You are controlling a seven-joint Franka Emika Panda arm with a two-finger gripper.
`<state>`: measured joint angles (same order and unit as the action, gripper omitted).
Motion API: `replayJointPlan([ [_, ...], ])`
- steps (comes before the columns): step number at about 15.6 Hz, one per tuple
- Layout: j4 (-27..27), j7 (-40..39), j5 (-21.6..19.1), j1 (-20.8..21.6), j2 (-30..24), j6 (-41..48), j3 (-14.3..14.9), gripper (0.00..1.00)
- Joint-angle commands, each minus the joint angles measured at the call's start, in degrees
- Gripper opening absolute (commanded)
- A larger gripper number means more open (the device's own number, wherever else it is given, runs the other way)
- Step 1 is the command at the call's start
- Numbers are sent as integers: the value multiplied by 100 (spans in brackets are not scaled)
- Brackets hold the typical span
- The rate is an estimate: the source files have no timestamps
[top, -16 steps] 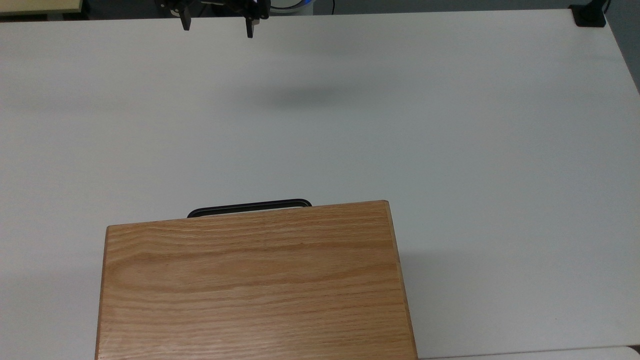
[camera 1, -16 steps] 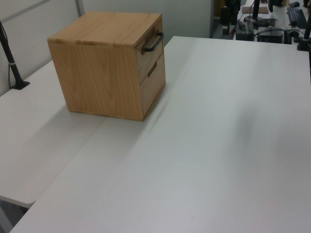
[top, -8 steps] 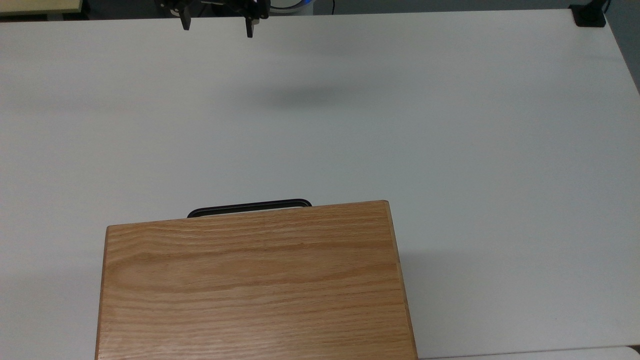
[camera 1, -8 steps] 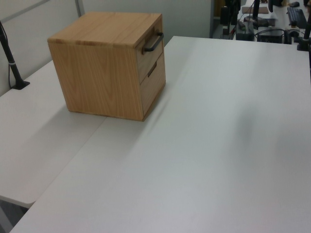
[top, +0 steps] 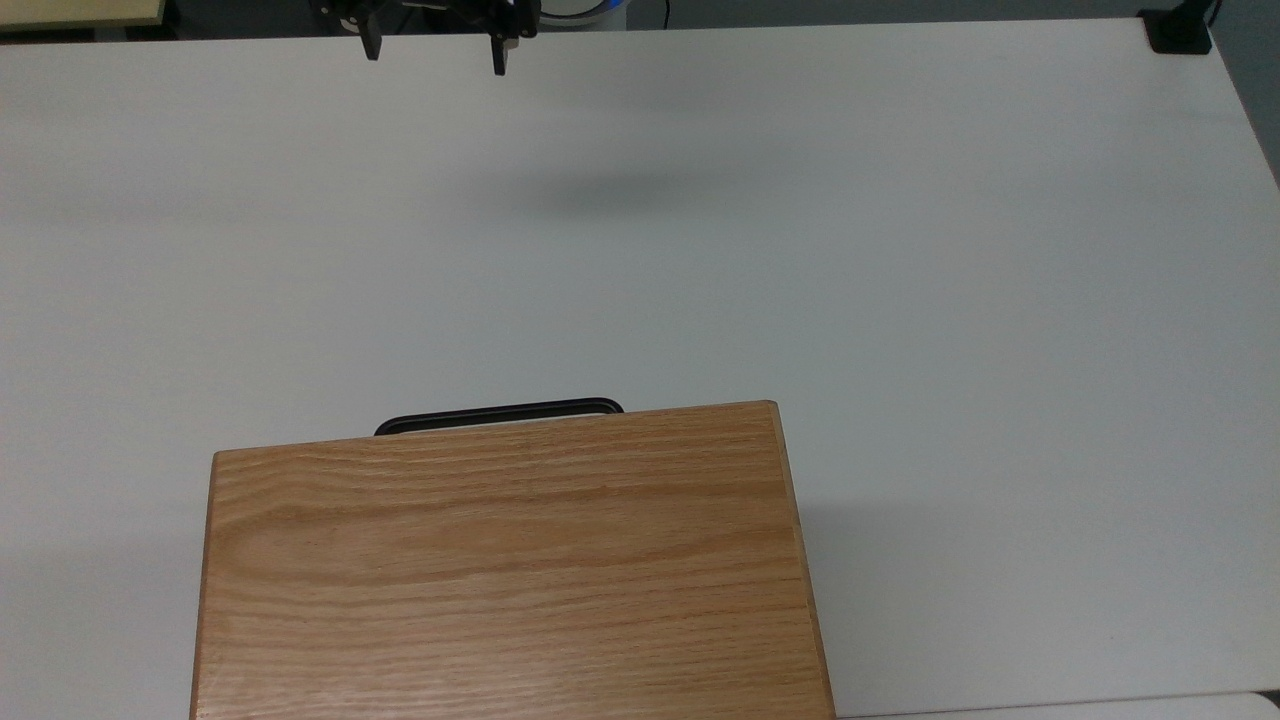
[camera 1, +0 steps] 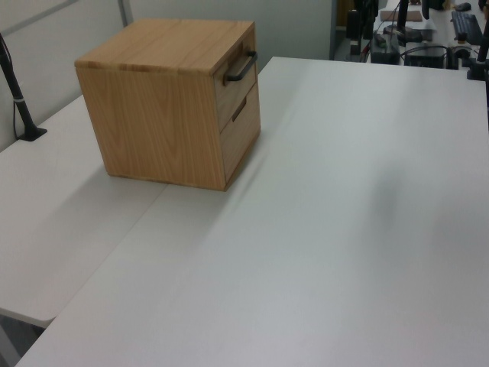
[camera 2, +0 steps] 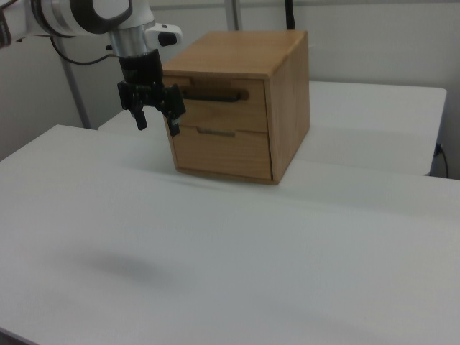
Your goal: Open the drawer by sliding it
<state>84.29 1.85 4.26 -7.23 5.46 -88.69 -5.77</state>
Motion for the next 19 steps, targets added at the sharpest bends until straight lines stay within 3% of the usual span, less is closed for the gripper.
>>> replayJointPlan([
  [1, 88, 105, -66, 46, -133, 124, 49, 100],
  [9, 105, 105, -84, 64, -71, 97, -3, 100],
  [13, 88, 97, -487, 55, -62, 71, 5, 100],
  [17, 79, 140, -514, 55, -45, -122, 6, 100],
  [19, 79, 1127, -698, 37, -45, -314, 32, 100],
])
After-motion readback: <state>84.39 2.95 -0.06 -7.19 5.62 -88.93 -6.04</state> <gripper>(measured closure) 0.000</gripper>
